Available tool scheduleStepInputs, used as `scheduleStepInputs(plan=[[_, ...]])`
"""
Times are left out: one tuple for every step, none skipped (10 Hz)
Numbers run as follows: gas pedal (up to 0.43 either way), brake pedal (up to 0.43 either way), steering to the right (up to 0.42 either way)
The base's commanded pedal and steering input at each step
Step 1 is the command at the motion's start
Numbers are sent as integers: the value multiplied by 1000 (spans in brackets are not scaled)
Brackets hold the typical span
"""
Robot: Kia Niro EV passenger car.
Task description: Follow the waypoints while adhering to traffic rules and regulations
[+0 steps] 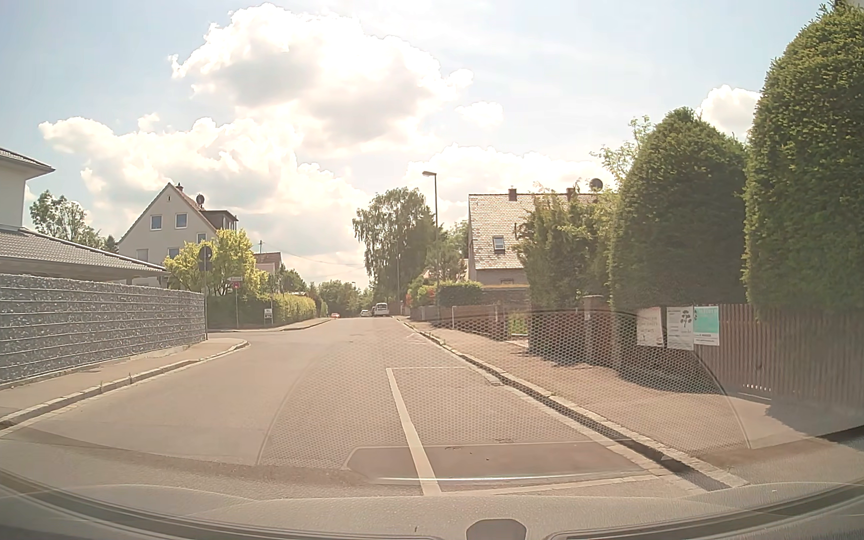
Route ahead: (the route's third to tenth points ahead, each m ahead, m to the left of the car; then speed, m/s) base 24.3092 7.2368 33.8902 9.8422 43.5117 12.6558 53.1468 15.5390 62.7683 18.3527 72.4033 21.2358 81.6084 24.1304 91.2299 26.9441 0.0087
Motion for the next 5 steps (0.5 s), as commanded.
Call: scheduleStepInputs(plan=[[0, 0, -973], [0, 0, -973], [0, 0, -973], [0, 0, -973], [0, 0, -973]])
